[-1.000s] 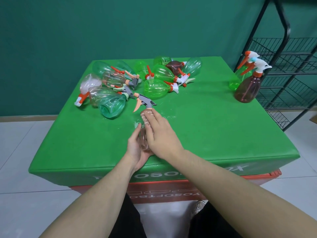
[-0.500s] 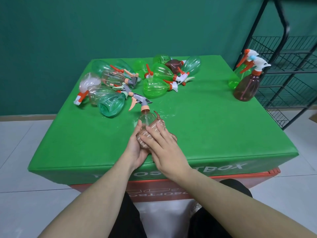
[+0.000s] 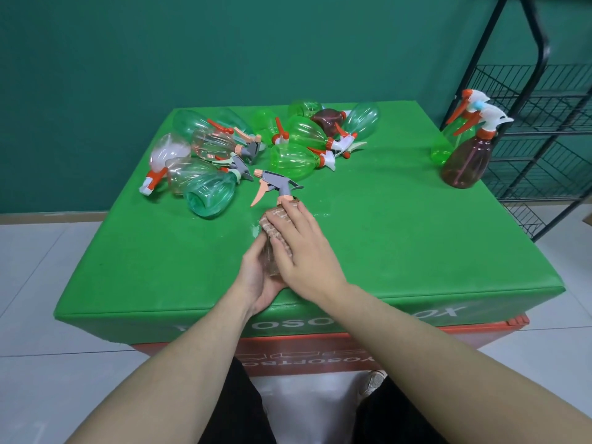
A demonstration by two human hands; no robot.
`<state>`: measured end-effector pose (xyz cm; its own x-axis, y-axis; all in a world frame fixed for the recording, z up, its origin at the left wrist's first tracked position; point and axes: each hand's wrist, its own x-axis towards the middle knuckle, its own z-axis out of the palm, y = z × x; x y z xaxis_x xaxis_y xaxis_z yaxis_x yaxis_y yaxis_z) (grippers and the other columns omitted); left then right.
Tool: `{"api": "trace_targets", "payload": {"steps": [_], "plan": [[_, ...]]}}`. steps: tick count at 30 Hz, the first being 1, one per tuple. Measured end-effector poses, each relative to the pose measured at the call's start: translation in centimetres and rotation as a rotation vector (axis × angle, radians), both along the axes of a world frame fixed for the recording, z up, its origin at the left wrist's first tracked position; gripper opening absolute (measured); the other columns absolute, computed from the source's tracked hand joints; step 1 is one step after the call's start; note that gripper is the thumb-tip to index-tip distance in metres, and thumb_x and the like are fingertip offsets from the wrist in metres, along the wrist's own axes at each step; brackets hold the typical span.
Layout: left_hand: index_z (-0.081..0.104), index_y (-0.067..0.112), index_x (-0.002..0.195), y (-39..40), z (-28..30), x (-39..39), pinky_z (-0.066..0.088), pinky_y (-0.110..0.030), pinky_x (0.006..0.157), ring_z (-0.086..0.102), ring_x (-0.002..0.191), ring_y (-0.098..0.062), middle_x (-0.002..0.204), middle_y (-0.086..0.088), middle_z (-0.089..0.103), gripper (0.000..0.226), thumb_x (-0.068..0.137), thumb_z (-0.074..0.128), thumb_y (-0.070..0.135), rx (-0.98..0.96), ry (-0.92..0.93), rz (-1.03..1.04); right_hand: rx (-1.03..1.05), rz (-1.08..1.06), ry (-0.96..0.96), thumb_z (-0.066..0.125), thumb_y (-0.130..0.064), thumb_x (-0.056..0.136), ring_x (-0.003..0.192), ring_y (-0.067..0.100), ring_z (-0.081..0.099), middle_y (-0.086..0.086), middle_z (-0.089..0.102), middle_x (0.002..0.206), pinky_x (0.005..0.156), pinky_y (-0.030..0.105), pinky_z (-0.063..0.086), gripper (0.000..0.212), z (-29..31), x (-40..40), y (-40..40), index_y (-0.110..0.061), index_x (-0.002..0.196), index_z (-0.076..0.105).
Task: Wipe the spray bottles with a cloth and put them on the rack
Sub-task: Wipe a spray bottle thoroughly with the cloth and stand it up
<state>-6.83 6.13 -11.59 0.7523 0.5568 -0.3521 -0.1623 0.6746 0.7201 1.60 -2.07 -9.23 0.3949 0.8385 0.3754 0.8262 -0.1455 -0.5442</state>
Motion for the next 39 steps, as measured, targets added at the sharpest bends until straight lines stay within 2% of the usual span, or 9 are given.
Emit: {"api": "trace_targets", "payload": {"steps": [2,9,17,23,28,31,33,36,39], "plan": [[0.071,0.023,0.119,0.0,0.1,0.0,0.062,-0.042,0.066,0.076,0.094,-0.020,0.109,-0.004,0.078,0.042,0.108,0.038,0.047,0.011,0.000,-0.038,-0.028,-0.011,0.056,0.040,-0.034,0.105,0.153,0.024,0.022,0.003,0.029,0.165,0.126,0.041,0.020,0.046,1.1,0.4,0.7,-0.022,0.149,0.049],[0.070,0.014,0.114,0.1,-0.2,-0.1,0.059,-0.041,0.068,0.075,0.083,-0.024,0.102,-0.010,0.076,0.050,0.106,0.038,0.051,0.023,0.026,-0.039,-0.096,-0.125,0.245,0.036,-0.035,0.106,0.144,0.022,0.036,-0.002,0.037,0.160,0.120,0.034,0.025,0.048,1.7,0.3,1.7,-0.027,0.154,0.041],[0.067,0.011,0.129,-0.2,0.0,0.1,0.062,-0.033,0.080,0.073,0.108,-0.025,0.125,-0.014,0.072,0.051,0.110,0.035,0.046,-0.033,-0.025,0.058,-0.117,-0.037,-0.024,0.022,-0.040,0.105,0.152,0.028,0.023,0.005,0.026,0.165,0.121,0.050,0.026,0.057,-0.4,-1.1,-0.9,-0.021,0.157,0.034],[0.063,0.004,0.133,-0.4,0.3,0.0,0.047,-0.045,0.111,0.064,0.125,-0.035,0.134,-0.023,0.066,0.081,0.090,0.045,0.070,-0.028,-0.035,0.010,-0.070,0.088,-0.156,0.033,-0.028,0.107,0.156,0.030,0.011,0.004,0.026,0.166,0.125,0.051,0.015,0.048,-2.2,-1.1,-2.8,-0.022,0.154,0.039],[0.065,0.002,0.130,-0.5,0.6,-0.1,0.059,-0.042,0.096,0.069,0.117,-0.036,0.132,-0.027,0.065,0.072,0.090,0.053,0.060,-0.035,-0.040,-0.023,0.001,0.098,-0.145,0.040,-0.030,0.107,0.157,0.023,0.008,-0.001,0.028,0.165,0.122,0.044,0.014,0.046,-2.8,-0.9,-3.7,-0.027,0.152,0.042],[0.060,0.003,0.138,-0.6,1.1,0.0,0.054,-0.044,0.101,0.066,0.121,-0.037,0.134,-0.027,0.064,0.075,0.092,0.049,0.061,-0.019,-0.012,-0.039,0.028,0.090,-0.100,0.036,-0.038,0.107,0.157,0.018,0.005,-0.004,0.025,0.166,0.125,0.038,0.009,0.048,-2.3,-1.2,-3.9,-0.027,0.153,0.043],[0.061,0.007,0.139,-0.6,1.2,0.3,0.049,-0.045,0.105,0.063,0.127,-0.034,0.136,-0.022,0.065,0.070,0.099,0.041,0.061,0.017,0.011,-0.057,0.069,0.066,-0.075,0.031,-0.038,0.107,0.157,0.018,0.007,-0.003,0.026,0.166,0.127,0.038,0.007,0.049,-1.7,-1.2,-3.7,-0.025,0.153,0.043],[0.066,0.021,0.131,-0.6,1.3,0.8,0.052,-0.042,0.094,0.066,0.123,-0.024,0.131,-0.009,0.071,0.060,0.106,0.027,0.059,0.098,0.055,-0.067,0.109,0.042,-0.025,0.031,-0.030,0.105,0.156,0.021,0.012,0.001,0.029,0.165,0.127,0.045,0.015,0.050,-0.5,-0.5,-2.9,-0.024,0.154,0.042],[0.066,0.027,0.129,-0.8,1.9,0.9,0.057,-0.042,0.086,0.070,0.115,-0.019,0.127,-0.004,0.073,0.057,0.106,0.026,0.060,0.156,0.079,-0.087,0.111,0.040,0.054,0.031,-0.030,0.105,0.153,0.021,0.023,0.002,0.034,0.163,0.126,0.037,0.017,0.050,1.2,0.5,-2.4,-0.022,0.153,0.042]]}}
